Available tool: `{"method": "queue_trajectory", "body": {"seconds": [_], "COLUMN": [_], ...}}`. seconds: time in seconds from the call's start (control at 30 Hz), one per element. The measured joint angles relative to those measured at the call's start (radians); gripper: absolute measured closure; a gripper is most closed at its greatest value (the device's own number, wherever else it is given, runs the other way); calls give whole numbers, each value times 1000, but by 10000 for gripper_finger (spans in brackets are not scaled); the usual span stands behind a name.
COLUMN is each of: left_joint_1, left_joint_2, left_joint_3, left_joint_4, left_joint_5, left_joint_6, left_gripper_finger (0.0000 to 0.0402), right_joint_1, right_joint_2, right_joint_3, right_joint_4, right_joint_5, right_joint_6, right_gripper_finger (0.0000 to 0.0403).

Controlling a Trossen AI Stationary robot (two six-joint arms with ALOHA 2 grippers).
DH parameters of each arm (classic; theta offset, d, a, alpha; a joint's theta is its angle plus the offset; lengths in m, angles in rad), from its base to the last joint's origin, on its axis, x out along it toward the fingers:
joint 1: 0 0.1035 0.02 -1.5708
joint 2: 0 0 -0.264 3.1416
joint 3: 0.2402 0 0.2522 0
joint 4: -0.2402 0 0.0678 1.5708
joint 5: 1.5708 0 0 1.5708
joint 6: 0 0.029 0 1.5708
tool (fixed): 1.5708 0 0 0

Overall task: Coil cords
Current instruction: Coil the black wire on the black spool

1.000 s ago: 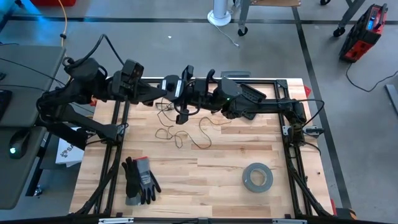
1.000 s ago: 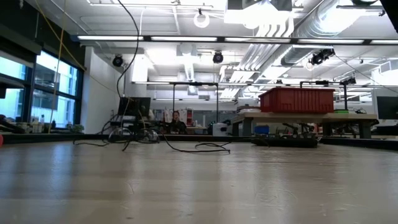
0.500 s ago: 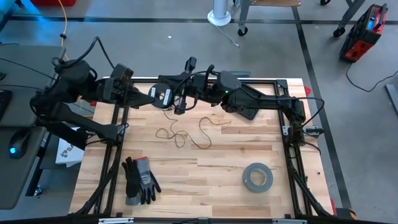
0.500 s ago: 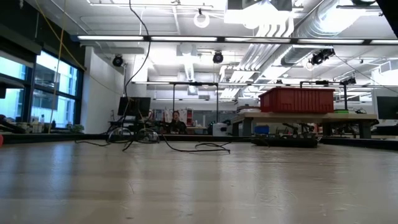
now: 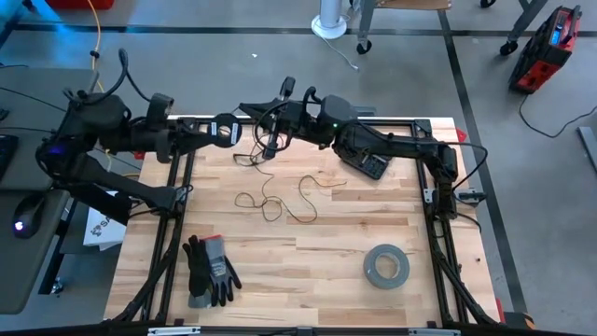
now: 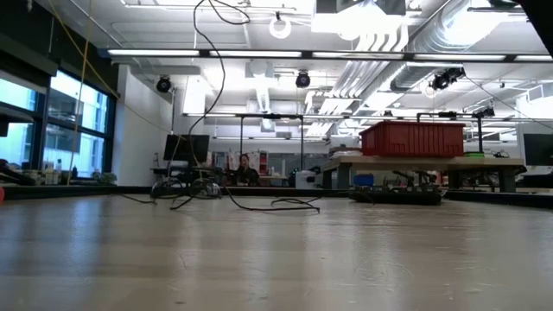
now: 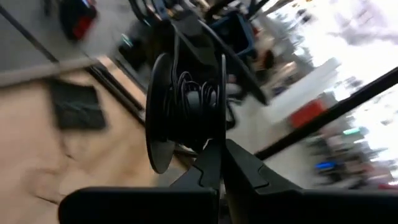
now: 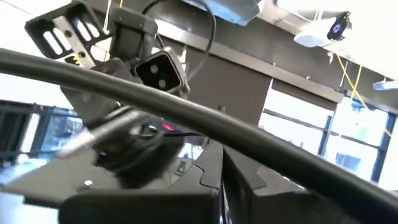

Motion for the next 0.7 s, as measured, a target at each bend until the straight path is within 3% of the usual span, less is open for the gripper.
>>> {"method": "queue_trajectory", "body": {"seconds": [0.3,0.37,0.57,0.7], "left_joint_1": [-1,-1,-17,-30], "left_joint_2": [17,23,31,24], "left_joint_3": [-1,-1,-1,-1], "left_joint_4": [-3,29,58,63], "left_joint_5": [-271,-287,-279,-282], "left_joint_6": [599,705,858,899], "left_gripper_finger": [402,401,401,401], "right_joint_1": [-7,-7,-4,-3], "right_joint_2": [-22,-22,-22,-27], "right_joint_3": [0,0,2,2], "right_joint_4": [-65,-76,-124,-175], "right_joint_5": [5,4,1,10], "right_joint_6": [11,33,123,182], "right_gripper_finger": [403,403,401,377]}}
